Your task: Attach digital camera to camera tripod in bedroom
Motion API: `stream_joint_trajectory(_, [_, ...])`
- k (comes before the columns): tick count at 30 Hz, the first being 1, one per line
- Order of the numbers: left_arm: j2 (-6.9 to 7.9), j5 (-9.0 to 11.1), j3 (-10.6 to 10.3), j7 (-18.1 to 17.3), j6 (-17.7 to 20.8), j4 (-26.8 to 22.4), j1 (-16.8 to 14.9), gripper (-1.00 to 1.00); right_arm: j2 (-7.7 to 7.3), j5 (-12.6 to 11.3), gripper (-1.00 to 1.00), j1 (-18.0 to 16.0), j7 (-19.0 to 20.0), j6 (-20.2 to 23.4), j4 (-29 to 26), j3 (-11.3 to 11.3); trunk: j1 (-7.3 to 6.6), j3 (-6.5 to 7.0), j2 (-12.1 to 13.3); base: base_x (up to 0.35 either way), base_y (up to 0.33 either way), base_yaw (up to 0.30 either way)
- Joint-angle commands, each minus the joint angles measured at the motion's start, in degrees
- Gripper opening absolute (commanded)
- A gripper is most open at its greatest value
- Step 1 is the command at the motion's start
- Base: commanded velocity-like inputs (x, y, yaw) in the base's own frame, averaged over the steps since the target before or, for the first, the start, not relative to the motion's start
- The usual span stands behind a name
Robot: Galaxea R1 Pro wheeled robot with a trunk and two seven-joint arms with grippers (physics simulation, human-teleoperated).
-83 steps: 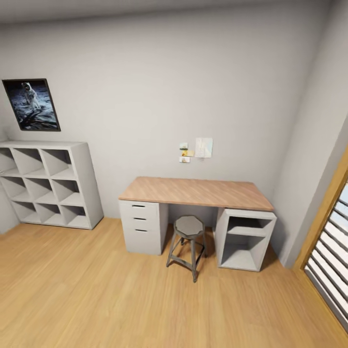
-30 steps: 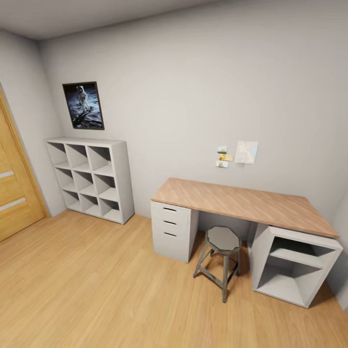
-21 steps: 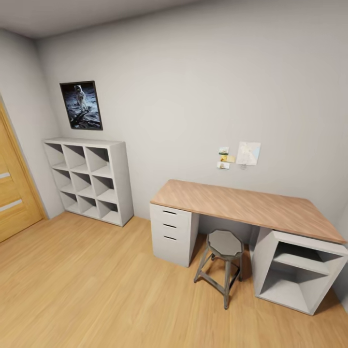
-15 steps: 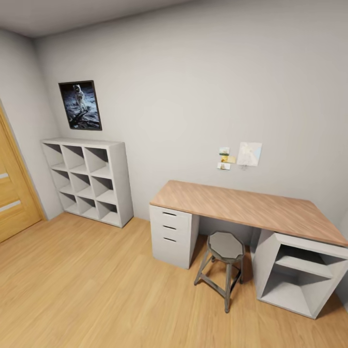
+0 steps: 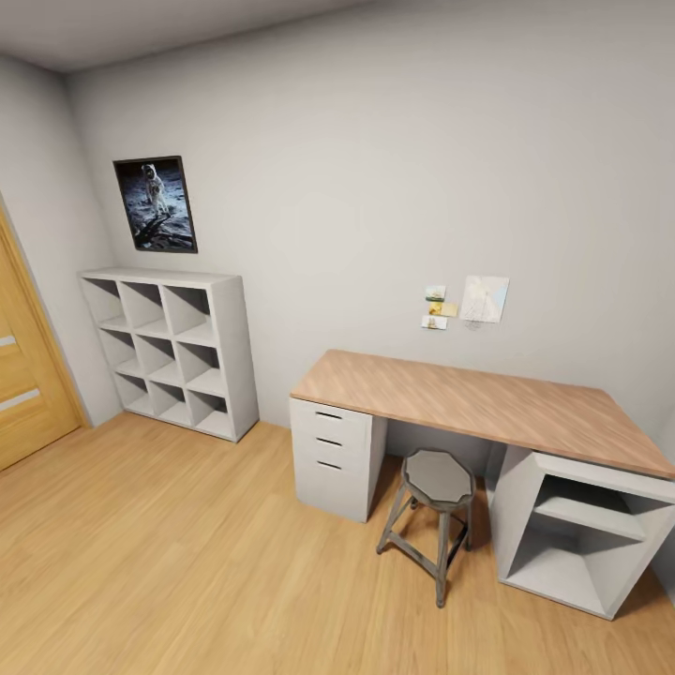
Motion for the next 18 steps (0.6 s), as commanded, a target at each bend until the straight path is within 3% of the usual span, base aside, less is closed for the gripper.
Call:
stream_joint_trajectory(1, [0.36,0.44,-0.5,-1.99,-0.11,0.08,-0.02,-1.0,0.0,0.47,1.0,-0.05,-0.18,-0.32,0.19,-0.33,0.02,-0.02,-0.04,0.0,0.0,0.0])
stream_joint_trajectory(8, [0.9,0.37,-0.56,-4.71,-0.04,0.08,-0.02,-1.0,0.05,0.47,1.0,-0.05,-0.18,-0.3,0.19,-0.33,0.02,-0.02,-0.04,0.0,0.0,0.0])
stream_joint_trajectory(18, [0.61,0.89,-0.49,-4.58,0.05,-0.01,-0.02,-1.0,0.08,0.39,1.0,-0.05,-0.18,-0.23,0.19,-0.33,0.02,-0.02,-0.04,0.0,0.0,0.0])
